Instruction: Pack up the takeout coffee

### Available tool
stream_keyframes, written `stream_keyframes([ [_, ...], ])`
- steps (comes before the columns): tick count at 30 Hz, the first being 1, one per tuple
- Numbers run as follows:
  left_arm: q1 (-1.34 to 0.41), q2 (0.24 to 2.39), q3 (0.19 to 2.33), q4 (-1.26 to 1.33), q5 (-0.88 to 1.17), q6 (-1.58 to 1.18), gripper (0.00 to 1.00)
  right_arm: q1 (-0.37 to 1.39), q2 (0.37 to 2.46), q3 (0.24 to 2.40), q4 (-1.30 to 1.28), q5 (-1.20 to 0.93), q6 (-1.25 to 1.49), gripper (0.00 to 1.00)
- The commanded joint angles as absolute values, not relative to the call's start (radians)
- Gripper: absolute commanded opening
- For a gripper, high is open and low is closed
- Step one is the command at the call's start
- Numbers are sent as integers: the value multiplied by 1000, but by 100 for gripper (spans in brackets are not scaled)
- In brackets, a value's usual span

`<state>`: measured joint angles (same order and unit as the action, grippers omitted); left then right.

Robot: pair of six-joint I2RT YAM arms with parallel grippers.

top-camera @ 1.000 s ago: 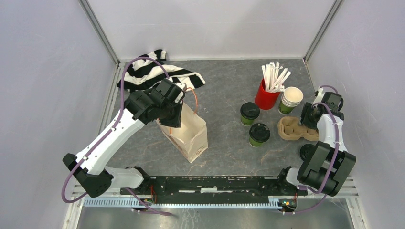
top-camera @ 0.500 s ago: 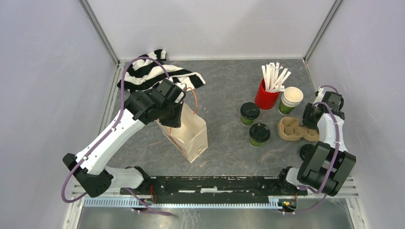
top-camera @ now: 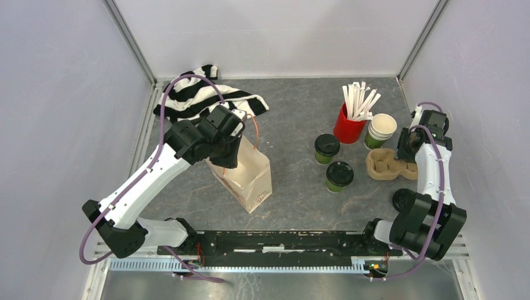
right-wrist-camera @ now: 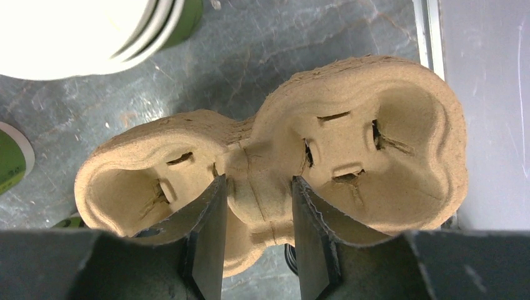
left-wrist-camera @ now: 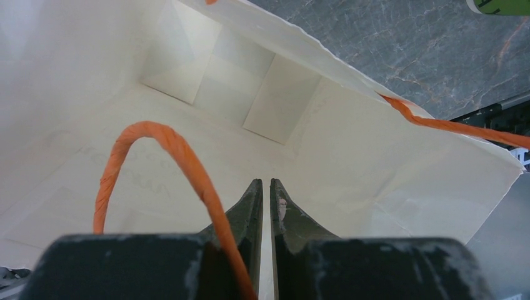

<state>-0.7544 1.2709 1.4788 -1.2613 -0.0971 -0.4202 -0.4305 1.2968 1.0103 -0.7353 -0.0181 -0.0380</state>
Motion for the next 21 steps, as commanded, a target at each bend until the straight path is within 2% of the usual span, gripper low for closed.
stream_keyframes([
  [1,-760,1257,1500,-1242,-123,-373,16,-435,1260,988,-736,117,-60,0],
  [4,-777,1263,1513,-1247,-141,-371,16,-423,1251,1026,-757,36,-19,0],
  [8,-776,1266,1516,-1250,-137,-373,16,-418,1197,1048,-687,75,-19,0],
  [11,-778,1265,1514,-1243,-127,-374,16,-420,1299,1040,-752,-84,-2,0],
  [13,-777,1268,1519,-1247,-126,-374,15,-420,1254,1043,-726,-157,64,0],
  [14,-776,1269,1523,-1250,-126,-374,15,-407,1227,1058,-722,-64,52,0],
  [16,-776,1266,1527,-1252,-128,-374,15,-285,1241,1111,-800,289,-32,0],
  [17,-776,1263,1526,-1252,-129,-375,15,-278,1267,1085,-816,349,-55,0],
  [19,-776,1259,1522,-1250,-127,-376,15,-372,1284,1036,-822,213,-42,0],
  [21,-776,1262,1524,-1249,-122,-376,15,-400,1212,994,-737,47,-18,0],
])
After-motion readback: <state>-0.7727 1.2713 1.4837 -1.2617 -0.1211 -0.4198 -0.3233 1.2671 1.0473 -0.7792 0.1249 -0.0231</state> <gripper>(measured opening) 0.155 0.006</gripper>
